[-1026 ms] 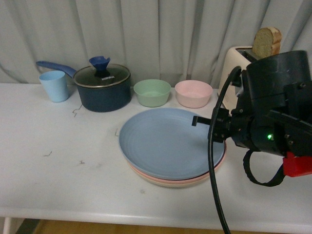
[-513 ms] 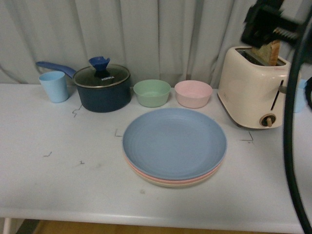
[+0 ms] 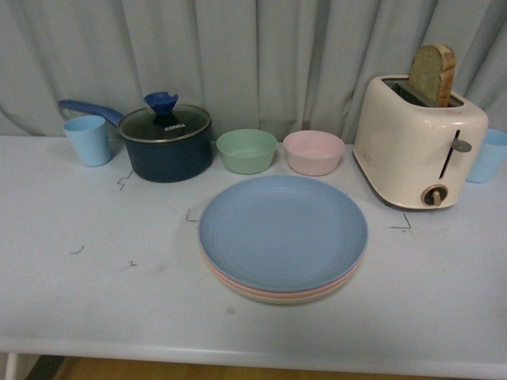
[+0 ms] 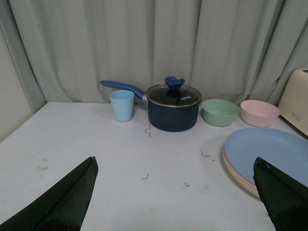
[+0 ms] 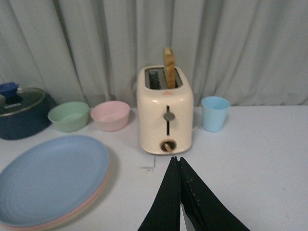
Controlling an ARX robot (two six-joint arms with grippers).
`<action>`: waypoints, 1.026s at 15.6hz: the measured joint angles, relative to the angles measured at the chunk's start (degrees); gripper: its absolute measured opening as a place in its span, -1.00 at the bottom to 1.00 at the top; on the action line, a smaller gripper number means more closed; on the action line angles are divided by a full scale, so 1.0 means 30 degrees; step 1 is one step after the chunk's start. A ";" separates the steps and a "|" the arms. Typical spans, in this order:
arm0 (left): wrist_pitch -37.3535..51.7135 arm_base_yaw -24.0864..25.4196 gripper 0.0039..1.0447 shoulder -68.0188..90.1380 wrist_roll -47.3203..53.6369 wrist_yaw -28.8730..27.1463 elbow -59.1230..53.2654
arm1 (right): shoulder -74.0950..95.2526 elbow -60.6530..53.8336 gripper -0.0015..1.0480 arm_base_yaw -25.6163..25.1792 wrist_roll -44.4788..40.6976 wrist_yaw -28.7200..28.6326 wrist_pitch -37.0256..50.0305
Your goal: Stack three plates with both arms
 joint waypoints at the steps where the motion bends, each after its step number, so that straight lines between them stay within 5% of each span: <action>1: 0.0000 0.0000 0.88 0.0000 0.0000 -0.0007 0.0000 | -0.2310 -0.1202 -0.96 -0.1071 0.0000 -0.0634 -0.1370; 13: 0.0000 0.0000 0.88 0.0000 0.0000 -0.0007 0.0000 | -1.0069 -0.3024 -0.96 -0.1078 -0.0007 -0.0933 -0.5894; 16: -0.0007 0.0000 0.88 0.0000 0.0000 0.0000 0.0000 | -1.3274 -0.2929 -0.96 -0.1078 -0.0007 -0.0925 -0.9092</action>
